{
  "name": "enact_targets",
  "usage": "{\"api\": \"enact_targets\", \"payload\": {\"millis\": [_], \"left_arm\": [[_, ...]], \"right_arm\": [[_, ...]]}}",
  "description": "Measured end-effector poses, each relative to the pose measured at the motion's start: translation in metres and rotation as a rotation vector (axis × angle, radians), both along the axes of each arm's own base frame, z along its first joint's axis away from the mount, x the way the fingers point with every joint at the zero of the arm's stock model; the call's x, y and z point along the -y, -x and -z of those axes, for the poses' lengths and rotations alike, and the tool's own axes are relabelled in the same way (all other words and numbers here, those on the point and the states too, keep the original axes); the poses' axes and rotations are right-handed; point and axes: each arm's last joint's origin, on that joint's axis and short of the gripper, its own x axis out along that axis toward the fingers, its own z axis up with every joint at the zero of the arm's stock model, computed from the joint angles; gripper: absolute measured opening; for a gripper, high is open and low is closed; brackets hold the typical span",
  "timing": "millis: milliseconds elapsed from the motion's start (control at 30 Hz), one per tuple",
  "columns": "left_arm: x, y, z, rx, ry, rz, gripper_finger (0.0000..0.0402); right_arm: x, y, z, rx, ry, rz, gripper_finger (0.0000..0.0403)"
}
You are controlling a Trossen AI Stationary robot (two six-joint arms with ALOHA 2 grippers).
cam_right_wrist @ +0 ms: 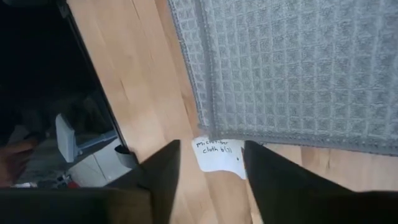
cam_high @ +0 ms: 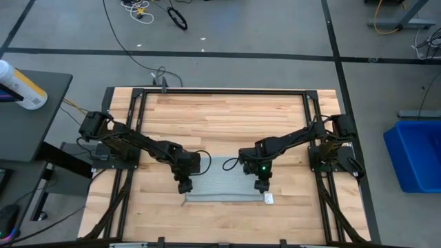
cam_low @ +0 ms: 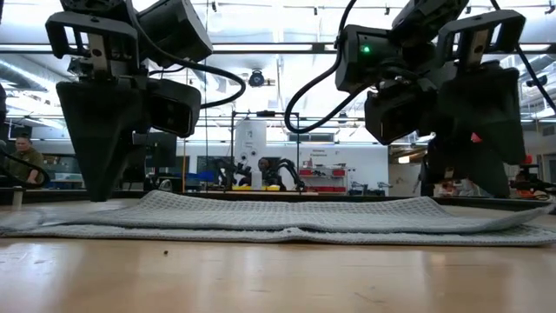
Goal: Fold microfiber towels
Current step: Fold the gray microfiber towel
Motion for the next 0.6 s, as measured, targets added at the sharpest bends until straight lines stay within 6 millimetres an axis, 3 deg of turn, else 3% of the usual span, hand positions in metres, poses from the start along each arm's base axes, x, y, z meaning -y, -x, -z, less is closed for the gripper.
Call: {"api": "enact_targets", "payload": {"millis": [200,400,600], "left_arm": [[0.0,0.0,0.0,-0.007,0.006,-0.011,0.0188],[-0.005,-0.002,0.001,0.001,-0.049,-0.06,0.0185],[-0.025,-0.005,0.001,0.008,-0.085,-0.141,0.0183]], "right_arm": [[-0.002,0.0,0.0,0.0,0.025,-0.002,0.0232],[-0.001,0.0,0.001,0.0,0.068,0.009,0.0197],[0.012,-0.003,0.002,0.003,0.123,0.065,0.0173]]}}
